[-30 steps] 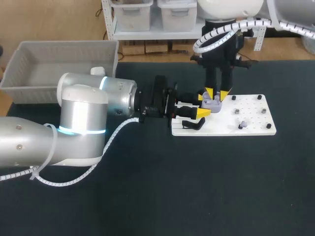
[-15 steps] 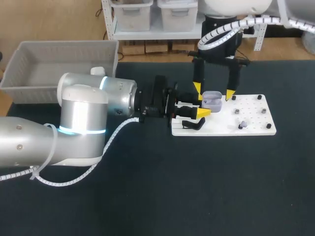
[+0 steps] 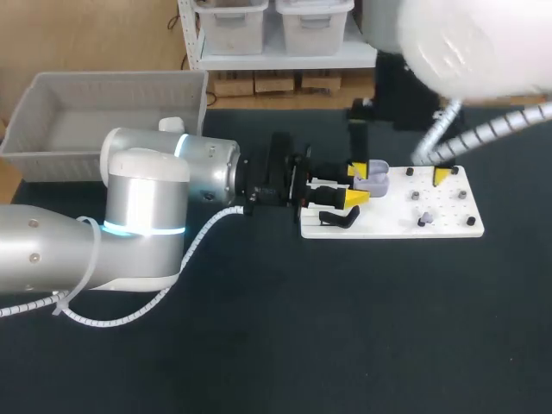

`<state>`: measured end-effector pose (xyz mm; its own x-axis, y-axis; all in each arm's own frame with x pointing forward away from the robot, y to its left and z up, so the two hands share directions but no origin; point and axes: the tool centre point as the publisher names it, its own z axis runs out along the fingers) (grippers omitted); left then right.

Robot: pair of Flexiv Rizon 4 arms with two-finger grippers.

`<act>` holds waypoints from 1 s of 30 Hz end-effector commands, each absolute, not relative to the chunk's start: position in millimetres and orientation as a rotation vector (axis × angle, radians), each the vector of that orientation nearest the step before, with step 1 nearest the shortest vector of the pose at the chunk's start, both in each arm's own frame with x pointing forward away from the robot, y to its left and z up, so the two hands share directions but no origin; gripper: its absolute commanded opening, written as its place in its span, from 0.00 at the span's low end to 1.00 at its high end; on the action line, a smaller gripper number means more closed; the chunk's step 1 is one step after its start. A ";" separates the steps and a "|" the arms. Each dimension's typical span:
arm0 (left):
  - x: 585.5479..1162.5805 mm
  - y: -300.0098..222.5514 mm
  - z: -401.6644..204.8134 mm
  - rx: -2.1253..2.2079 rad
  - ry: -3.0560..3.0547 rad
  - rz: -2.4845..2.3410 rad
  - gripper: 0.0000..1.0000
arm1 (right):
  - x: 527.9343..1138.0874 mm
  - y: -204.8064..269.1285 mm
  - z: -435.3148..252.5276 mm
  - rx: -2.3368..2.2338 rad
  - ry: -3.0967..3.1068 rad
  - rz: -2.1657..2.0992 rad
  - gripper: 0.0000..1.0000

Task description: Pick up each earbud case from the left stands, insert the matching earbuds, close the lid, and place the case in the box.

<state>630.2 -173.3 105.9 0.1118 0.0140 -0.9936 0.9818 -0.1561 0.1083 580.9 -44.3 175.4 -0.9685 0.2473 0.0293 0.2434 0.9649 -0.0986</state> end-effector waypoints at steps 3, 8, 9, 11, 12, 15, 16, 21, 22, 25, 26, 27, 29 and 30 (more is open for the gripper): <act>630.6 -173.7 105.6 1.390 1.065 -1.226 0.00 | 560.9 -69.5 173.8 -0.427 -3.403 -0.104 0.98; 630.6 -173.7 105.6 1.390 1.065 -1.226 0.00 | 561.4 -75.8 169.3 -0.418 -3.426 -0.179 0.98; 630.6 -173.7 105.6 1.390 1.065 -1.226 0.00 | 562.0 -77.2 167.6 -0.415 -3.427 -0.187 0.99; 630.6 -173.7 105.6 1.390 1.065 -1.226 0.00 | 564.2 -81.3 161.7 -0.406 -3.419 -0.209 1.00; 630.6 -173.7 105.6 1.390 1.065 -1.226 0.00 | 565.1 -83.0 158.7 -0.400 -3.416 -0.214 1.00; 630.6 -173.7 105.6 1.390 1.065 -1.226 0.00 | 569.3 -90.1 147.6 -0.380 -3.397 -0.228 0.98; 630.6 -173.7 105.6 1.390 1.065 -1.226 0.00 | 570.9 -92.6 143.5 -0.368 -3.389 -0.231 0.98; 630.6 -173.7 105.6 1.390 1.065 -1.226 0.00 | 577.7 -105.9 125.1 -0.330 -3.356 -0.256 0.90; 630.6 -173.7 105.6 1.390 1.065 -1.226 0.00 | 579.4 -107.9 121.2 -0.322 -3.350 -0.256 0.89; 630.6 -173.7 105.6 1.390 1.065 -1.226 0.00 | 585.1 -112.2 109.9 -0.293 -3.328 -0.259 0.84; 630.6 -173.7 105.6 1.390 1.065 -1.226 0.00 | 587.2 -113.4 106.0 -0.284 -3.322 -0.257 0.82; 630.6 -173.7 105.6 1.390 1.065 -1.226 0.00 | 589.5 -114.8 102.2 -0.276 -3.311 -0.275 0.76; 630.6 -173.7 105.6 1.390 1.065 -1.226 0.00 | 594.3 -118.1 94.3 -0.264 -3.298 -0.280 0.68; 630.6 -173.7 105.6 1.390 1.065 -1.226 0.00 | 596.7 -119.8 90.5 -0.259 -3.291 -0.291 0.66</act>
